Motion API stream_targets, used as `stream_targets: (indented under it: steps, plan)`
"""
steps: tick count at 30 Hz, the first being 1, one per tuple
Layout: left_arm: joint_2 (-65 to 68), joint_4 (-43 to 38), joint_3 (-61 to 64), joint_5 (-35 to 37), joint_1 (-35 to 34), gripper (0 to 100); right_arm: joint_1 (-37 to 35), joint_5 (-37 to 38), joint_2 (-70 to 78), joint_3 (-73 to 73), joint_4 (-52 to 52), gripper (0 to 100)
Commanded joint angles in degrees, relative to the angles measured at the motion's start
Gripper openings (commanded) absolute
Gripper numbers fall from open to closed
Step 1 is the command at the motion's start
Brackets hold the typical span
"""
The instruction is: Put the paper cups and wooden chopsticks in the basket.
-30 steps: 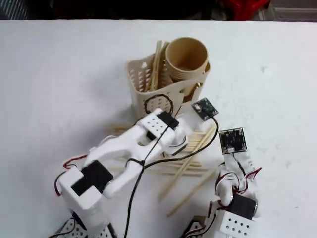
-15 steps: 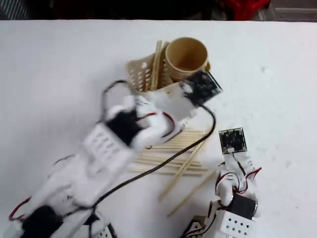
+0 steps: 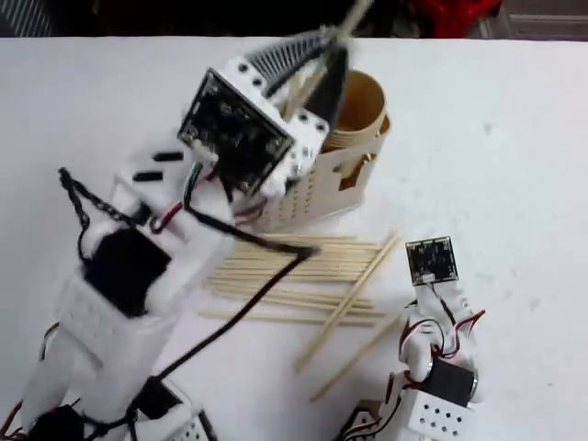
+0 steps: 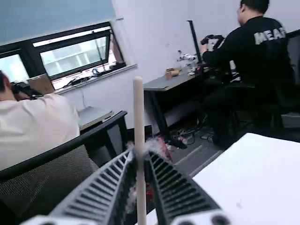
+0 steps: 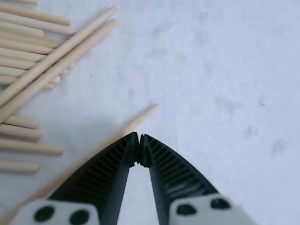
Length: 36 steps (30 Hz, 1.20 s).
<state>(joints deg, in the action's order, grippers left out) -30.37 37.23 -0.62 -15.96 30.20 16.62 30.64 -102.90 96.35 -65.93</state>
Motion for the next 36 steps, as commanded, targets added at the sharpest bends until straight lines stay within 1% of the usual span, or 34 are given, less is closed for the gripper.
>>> stream_targets:
  steps: [1, 3, 6, 9, 11, 13, 14, 18, 21, 23, 24, 27, 30, 31, 33, 36]
  plan:
    - [3.9, -8.4, 3.3, 6.5, -5.9, 2, 0.5, -0.6, -0.4, 0.4, 0.9, 1.8]
    - [6.5, -10.8, 5.1, 9.1, -8.3, 2, 0.5, -0.6, -0.4, 0.4, 0.9, 1.8]
    - [9.7, -13.0, 8.2, 8.8, -9.1, 2, 0.5, -0.6, -0.4, 0.4, 0.9, 1.8]
    - [10.5, -12.6, 11.1, 9.1, -9.2, 3, 0.5, -0.6, -0.4, 0.4, 0.9, 1.8]
    - [10.4, -12.5, 13.2, 9.3, -9.3, 7, 0.5, -0.6, -0.4, 0.4, 0.9, 1.8]
    - [9.5, -12.5, 15.1, 9.4, -10.2, 12, 0.5, -0.6, -0.4, 0.4, 0.9, 1.8]
    - [8.7, -12.5, 16.2, 9.4, -10.8, 13, 0.5, -0.6, -0.4, 0.4, 0.9, 1.8]
    - [3.8, -12.5, 21.3, 9.4, -13.6, 10, 0.5, -0.6, -0.4, 0.4, 0.9, 1.8]
    - [-1.4, -11.3, 27.1, 9.5, -16.0, 10, 0.5, -0.6, -0.4, 0.4, 0.9, 1.8]
    - [-5.1, -9.1, 31.5, 10.5, -19.0, 10, 0.5, -0.6, -0.4, 0.4, 0.9, 1.8]
    - [-6.9, -8.0, 33.8, 12.3, -21.3, 10, 0.5, -0.6, -0.4, 0.4, 0.9, 1.8]
    - [-11.4, -6.9, 42.0, 18.9, -31.3, 10, 0.5, -0.6, -0.4, 0.4, 0.9, 1.8]
    - [-14.2, -7.0, 50.3, 22.3, -39.6, 10, 0.5, -0.6, -0.4, 0.4, 0.9, 1.8]
    - [-14.5, -7.8, 52.7, 22.5, -40.8, 10, 0.5, -0.6, -0.4, 0.4, 0.9, 1.8]
    - [-14.3, -12.0, 58.5, 22.4, -41.5, 10, 0.5, -0.6, -0.4, 0.4, 0.9, 1.8]
    - [-13.8, -23.8, 66.5, 22.3, -41.6, 10, 0.0, -0.9, -0.4, 0.5, 0.9, 1.8]
